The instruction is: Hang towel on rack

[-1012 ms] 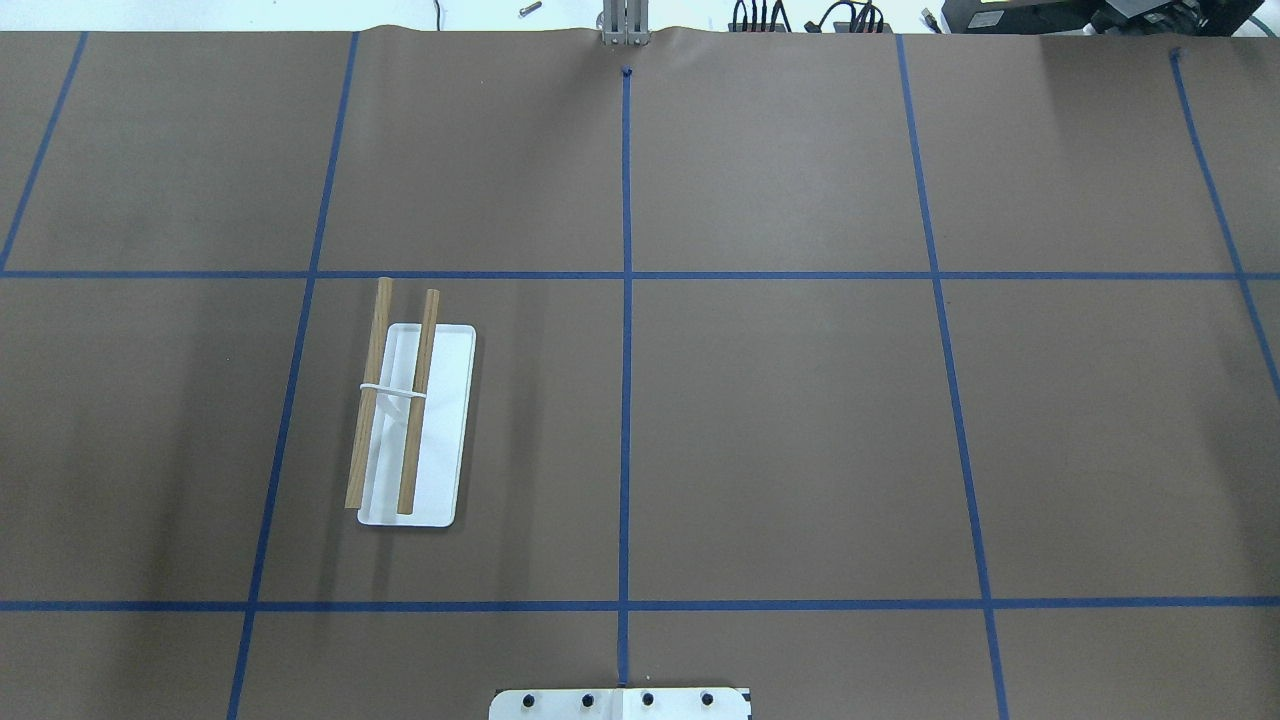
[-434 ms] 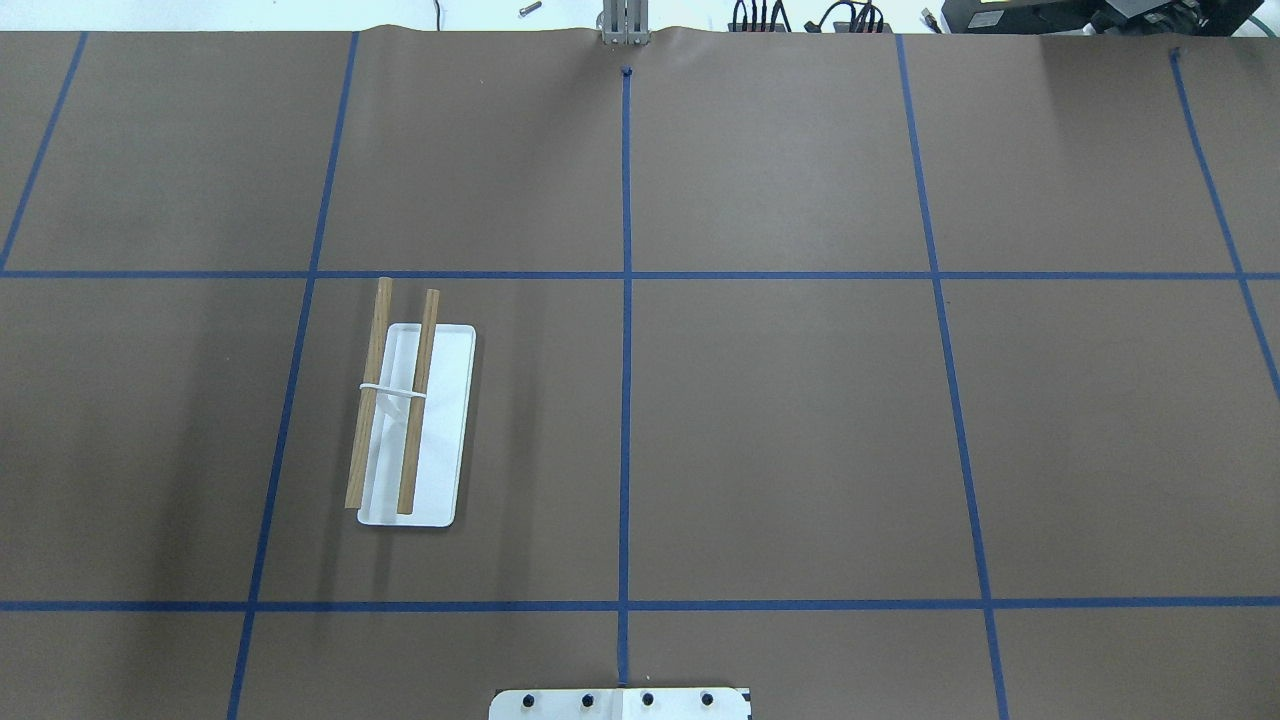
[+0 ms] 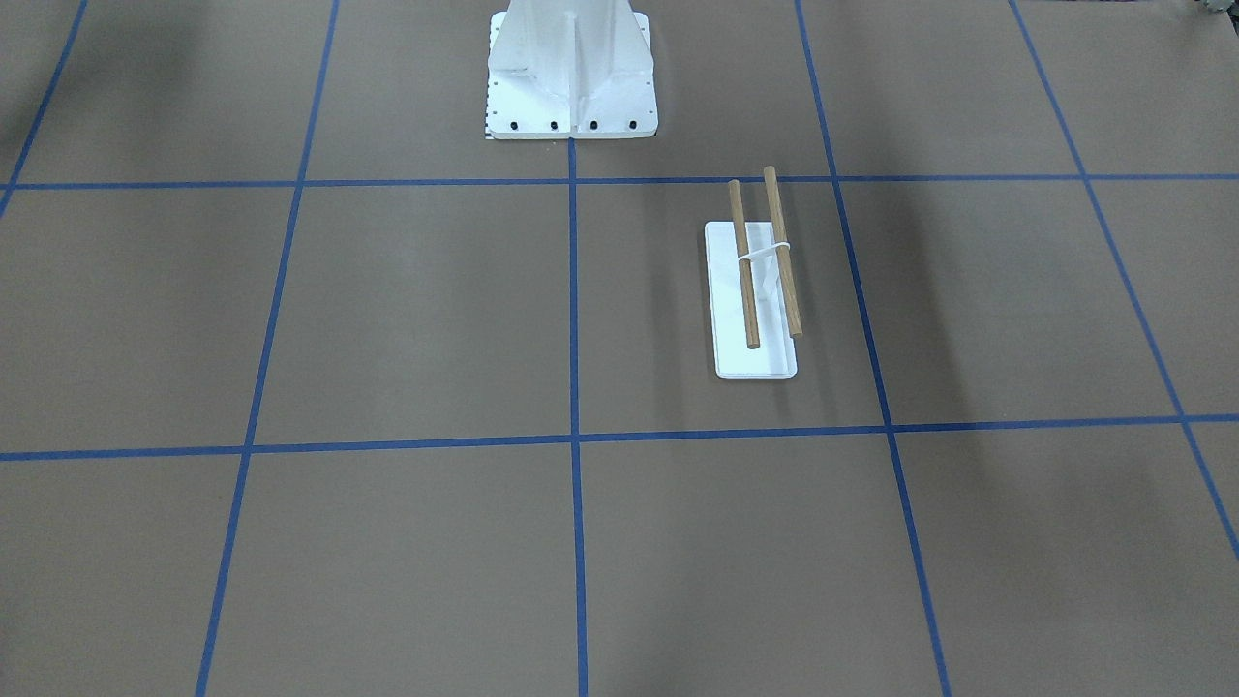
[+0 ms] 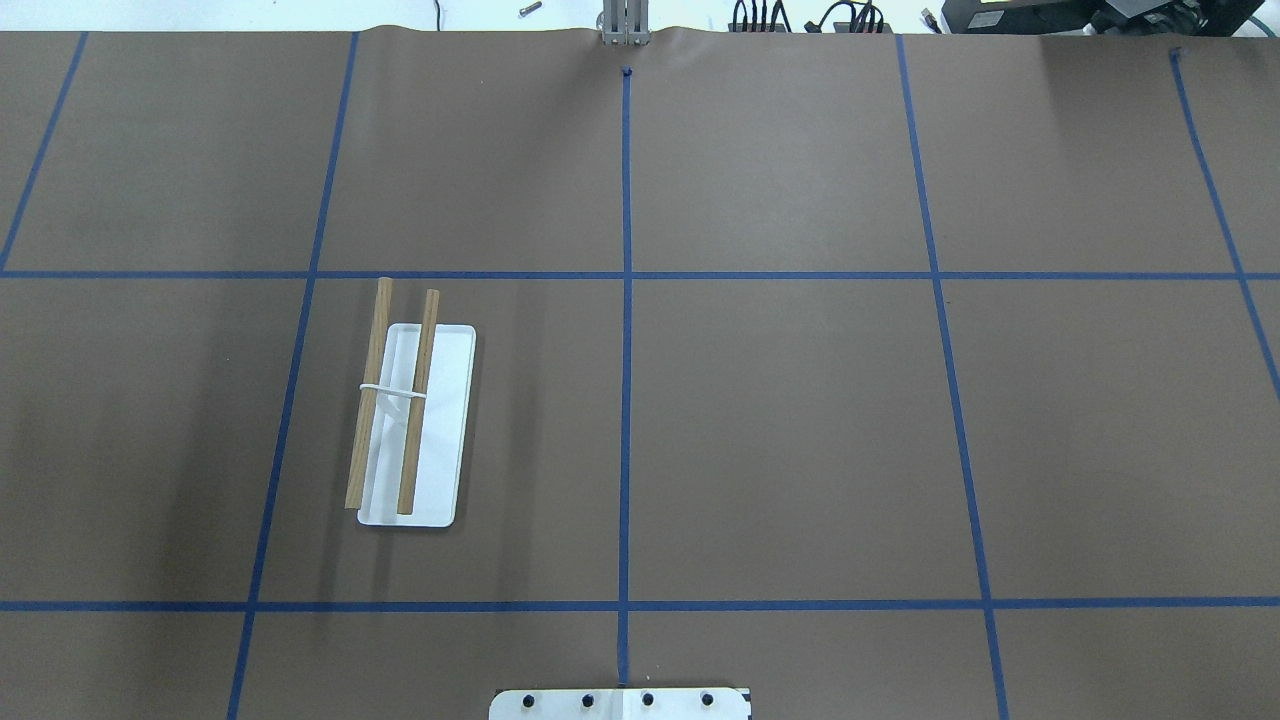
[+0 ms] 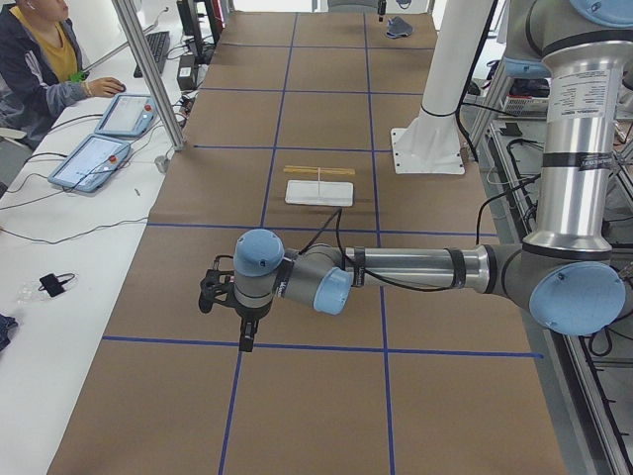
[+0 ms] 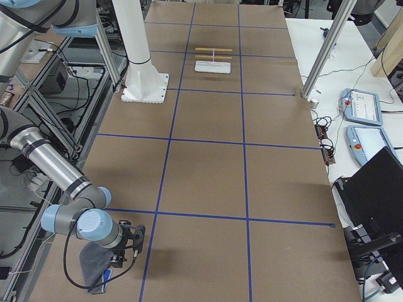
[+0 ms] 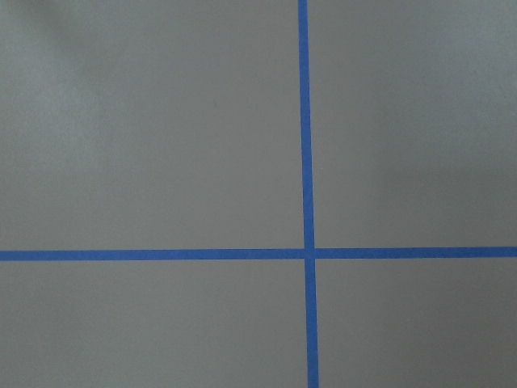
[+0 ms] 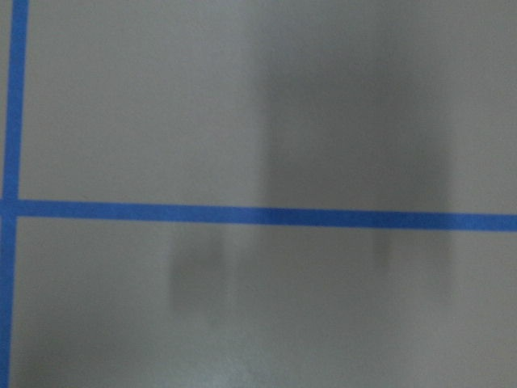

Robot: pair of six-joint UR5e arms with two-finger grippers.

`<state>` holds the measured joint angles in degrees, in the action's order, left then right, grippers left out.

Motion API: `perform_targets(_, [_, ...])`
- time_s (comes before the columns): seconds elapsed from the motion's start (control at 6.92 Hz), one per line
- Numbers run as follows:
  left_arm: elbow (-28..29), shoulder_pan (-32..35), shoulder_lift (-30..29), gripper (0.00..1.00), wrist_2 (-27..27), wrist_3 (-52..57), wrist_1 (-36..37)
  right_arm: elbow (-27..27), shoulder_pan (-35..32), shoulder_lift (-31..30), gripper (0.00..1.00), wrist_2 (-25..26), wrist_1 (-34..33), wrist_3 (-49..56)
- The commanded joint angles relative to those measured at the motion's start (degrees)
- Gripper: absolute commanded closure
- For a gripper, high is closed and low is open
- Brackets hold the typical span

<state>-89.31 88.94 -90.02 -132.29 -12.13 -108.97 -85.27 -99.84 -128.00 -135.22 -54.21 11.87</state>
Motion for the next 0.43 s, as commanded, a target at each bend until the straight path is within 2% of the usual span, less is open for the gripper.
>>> perform_targets(0.0, [-1.3, 0.0, -0.07, 0.01, 1.58, -0.09, -0.01, 6.84, -9.18, 1.68, 0.0, -0.39, -0.63, 2.45])
perform_targets(0.29, [-1.57, 0.0, -0.15, 0.01, 2.03, 0.0, -0.1, 7.05, -12.91, 3.54, 0.0, 0.05, -6.15, 2.45])
